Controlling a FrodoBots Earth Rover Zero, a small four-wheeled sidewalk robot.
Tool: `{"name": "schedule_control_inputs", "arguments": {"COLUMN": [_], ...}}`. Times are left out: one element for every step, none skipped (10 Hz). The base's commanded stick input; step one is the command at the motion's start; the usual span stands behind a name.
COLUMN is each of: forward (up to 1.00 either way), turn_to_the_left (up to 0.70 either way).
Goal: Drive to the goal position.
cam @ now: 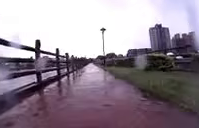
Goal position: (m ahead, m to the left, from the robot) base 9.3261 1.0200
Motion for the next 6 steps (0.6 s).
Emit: {"name": "schedule_control_inputs", "arguments": {"forward": [1.0,1.0,1.0,1.0,1.0,1.0], "turn_to_the_left": [0.0,0.02,0.07,0.1,0.02,0.0]}}
